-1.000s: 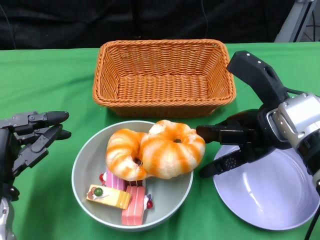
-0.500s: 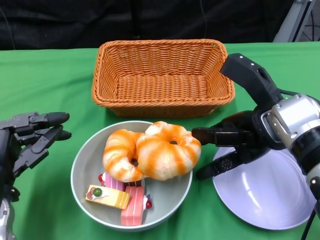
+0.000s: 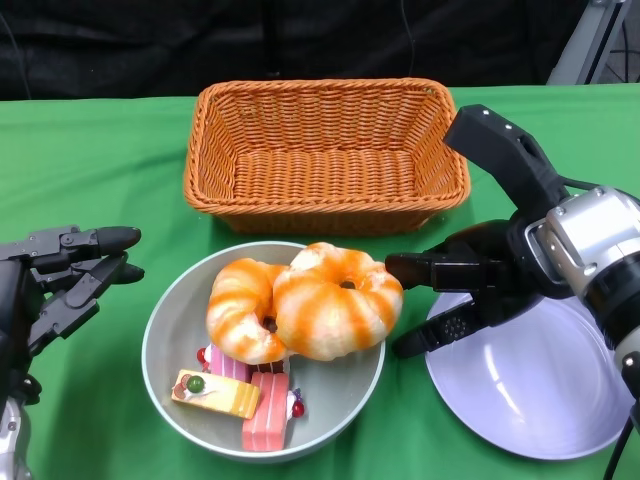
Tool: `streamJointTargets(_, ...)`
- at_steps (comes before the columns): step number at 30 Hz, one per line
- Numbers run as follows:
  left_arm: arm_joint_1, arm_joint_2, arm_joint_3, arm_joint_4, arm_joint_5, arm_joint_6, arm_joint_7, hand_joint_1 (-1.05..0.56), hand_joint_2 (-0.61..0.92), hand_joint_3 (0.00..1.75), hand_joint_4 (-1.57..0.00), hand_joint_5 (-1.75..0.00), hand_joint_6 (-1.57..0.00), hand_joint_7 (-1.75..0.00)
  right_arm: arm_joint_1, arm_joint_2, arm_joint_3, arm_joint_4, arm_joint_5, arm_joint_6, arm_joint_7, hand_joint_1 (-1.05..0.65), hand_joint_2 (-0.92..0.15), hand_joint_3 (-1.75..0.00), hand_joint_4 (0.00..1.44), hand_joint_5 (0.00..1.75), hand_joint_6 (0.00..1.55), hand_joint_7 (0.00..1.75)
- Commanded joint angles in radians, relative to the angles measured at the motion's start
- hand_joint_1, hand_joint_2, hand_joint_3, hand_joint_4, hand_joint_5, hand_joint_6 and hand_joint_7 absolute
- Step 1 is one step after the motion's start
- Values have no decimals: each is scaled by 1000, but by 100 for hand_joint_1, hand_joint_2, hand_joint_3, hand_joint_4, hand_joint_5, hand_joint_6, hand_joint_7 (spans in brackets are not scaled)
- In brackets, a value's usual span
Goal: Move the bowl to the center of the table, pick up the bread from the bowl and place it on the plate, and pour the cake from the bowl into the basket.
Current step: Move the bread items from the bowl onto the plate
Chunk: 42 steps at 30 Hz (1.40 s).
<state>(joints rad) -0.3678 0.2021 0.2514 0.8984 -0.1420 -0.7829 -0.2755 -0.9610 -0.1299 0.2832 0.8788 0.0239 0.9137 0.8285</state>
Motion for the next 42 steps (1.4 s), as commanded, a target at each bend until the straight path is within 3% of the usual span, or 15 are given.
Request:
streamJointTargets(1, -8, 16, -2, 13, 4, -13, 6, -13, 92, 24, -100, -72, -125, -3, -15, -29, 4, -20, -4, -17, 32, -82, -92, -42, 59, 8, 11, 0)
streamJointTargets(22, -19, 15, -9, 31, 5, -16, 6, -12, 92, 25, -99, -74, -125, -3, -3, -74, 80, -38, -46, -178, 213, -99, -92, -50, 51, 2, 0, 0)
streamJointTargets(42, -22, 13, -8, 38, -2, -29, 3, -12, 92, 27, -99, -76, -127, -3, -13, -44, 98, -2, -78, -188, 244, -97, -92, -50, 49, 1, 0, 0)
